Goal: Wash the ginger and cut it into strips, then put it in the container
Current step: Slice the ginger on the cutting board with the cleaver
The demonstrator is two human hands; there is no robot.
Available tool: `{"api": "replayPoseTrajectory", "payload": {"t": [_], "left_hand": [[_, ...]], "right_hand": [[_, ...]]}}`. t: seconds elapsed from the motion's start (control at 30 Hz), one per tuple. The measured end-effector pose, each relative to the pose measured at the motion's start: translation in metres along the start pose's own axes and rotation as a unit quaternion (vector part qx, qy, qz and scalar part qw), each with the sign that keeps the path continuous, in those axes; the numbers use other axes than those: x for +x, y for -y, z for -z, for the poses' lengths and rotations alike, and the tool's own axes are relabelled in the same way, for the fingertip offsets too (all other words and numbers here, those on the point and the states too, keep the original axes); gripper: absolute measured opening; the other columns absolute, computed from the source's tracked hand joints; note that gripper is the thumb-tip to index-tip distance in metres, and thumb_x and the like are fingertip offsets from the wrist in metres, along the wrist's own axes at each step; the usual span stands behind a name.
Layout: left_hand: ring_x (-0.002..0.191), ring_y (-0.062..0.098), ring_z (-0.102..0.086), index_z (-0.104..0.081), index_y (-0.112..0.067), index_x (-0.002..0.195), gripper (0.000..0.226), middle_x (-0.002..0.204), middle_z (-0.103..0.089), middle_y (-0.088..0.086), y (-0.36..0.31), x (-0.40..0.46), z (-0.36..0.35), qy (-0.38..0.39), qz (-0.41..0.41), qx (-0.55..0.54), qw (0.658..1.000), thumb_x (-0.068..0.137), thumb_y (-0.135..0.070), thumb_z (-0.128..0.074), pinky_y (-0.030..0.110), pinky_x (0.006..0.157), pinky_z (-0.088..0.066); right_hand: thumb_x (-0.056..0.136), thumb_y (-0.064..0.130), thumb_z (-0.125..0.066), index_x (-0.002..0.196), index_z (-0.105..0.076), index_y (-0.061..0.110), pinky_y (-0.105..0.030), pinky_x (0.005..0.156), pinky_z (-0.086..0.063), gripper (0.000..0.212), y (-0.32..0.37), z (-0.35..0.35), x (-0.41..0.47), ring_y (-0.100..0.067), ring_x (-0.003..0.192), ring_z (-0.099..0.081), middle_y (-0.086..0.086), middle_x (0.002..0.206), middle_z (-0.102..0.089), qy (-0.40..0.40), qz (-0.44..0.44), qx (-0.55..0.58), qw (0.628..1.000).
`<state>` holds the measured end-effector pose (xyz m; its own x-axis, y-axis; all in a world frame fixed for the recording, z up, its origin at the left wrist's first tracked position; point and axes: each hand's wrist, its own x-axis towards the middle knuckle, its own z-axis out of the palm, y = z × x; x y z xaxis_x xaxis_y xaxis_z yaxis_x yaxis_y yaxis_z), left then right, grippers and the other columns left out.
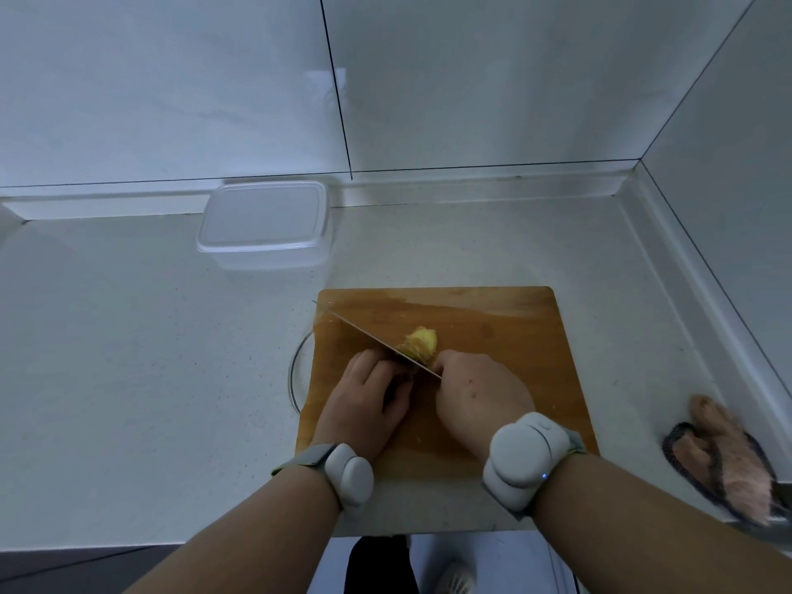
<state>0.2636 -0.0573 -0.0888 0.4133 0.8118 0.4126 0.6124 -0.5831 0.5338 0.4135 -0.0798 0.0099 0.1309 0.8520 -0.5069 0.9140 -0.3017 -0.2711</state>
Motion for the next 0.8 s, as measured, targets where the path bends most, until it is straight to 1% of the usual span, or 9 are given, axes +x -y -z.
{"api": "replayPoseTrajectory", "payload": {"t": [0.1, 0.3, 0.43, 0.6, 0.8], "left_hand": [[0.085, 0.016, -0.052, -0.065, -0.005, 0.091, 0.020, 0.093, -0.058, 0.005, -0.001, -0.001, 0.000, -0.005, 0.001, 0.003, 1.000, 0.087, -0.023, -0.057, 0.015, 0.078, -0.040], [0.088, 0.016, -0.054, -0.066, -0.007, 0.094, 0.020, 0.096, -0.059, 0.004, -0.001, 0.000, 0.000, 0.000, -0.007, -0.004, 1.000, 0.087, -0.024, -0.057, 0.020, 0.078, -0.045], [0.091, 0.016, -0.055, -0.066, -0.009, 0.098, 0.024, 0.100, -0.059, 0.003, -0.001, -0.001, 0.001, 0.008, -0.009, 0.001, 1.000, 0.088, -0.028, -0.054, 0.021, 0.080, -0.047], [0.100, 0.019, -0.054, -0.066, -0.010, 0.100, 0.028, 0.107, -0.060, 0.005, -0.002, -0.001, 0.001, 0.011, 0.010, 0.014, 1.000, 0.088, -0.032, -0.052, 0.026, 0.083, -0.048], [0.099, 0.021, -0.055, -0.065, -0.010, 0.101, 0.029, 0.108, -0.060, 0.006, -0.002, -0.001, 0.000, 0.014, 0.007, 0.017, 1.000, 0.089, -0.032, -0.051, 0.028, 0.079, -0.051]], "right_hand": [[0.097, 0.014, -0.048, 0.118, -0.061, 0.021, -0.036, 0.075, -0.056, 0.025, -0.002, -0.001, -0.001, -0.022, 0.084, -0.064, -0.003, 0.098, -0.066, -0.004, 0.006, 0.004, 1.000], [0.096, 0.013, -0.048, 0.113, -0.062, 0.021, -0.038, 0.077, -0.058, 0.023, -0.010, -0.002, -0.013, -0.021, 0.081, -0.064, -0.002, 0.093, -0.065, -0.010, -0.012, 0.002, 1.000], [0.097, 0.016, -0.048, 0.108, -0.063, 0.023, -0.036, 0.074, -0.058, 0.019, -0.016, 0.000, -0.024, -0.017, 0.077, -0.064, 0.001, 0.088, -0.065, -0.025, -0.011, -0.003, 1.000], [0.098, 0.018, -0.049, 0.109, -0.062, 0.025, -0.033, 0.074, -0.057, 0.019, -0.016, 0.003, -0.034, -0.015, 0.076, -0.063, 0.003, 0.088, -0.065, -0.033, 0.000, -0.002, 0.999], [0.098, 0.018, -0.050, 0.113, -0.062, 0.025, -0.029, 0.071, -0.053, 0.020, -0.017, 0.006, -0.037, -0.014, 0.078, -0.062, 0.002, 0.092, -0.065, -0.019, -0.003, -0.008, 1.000]]}}
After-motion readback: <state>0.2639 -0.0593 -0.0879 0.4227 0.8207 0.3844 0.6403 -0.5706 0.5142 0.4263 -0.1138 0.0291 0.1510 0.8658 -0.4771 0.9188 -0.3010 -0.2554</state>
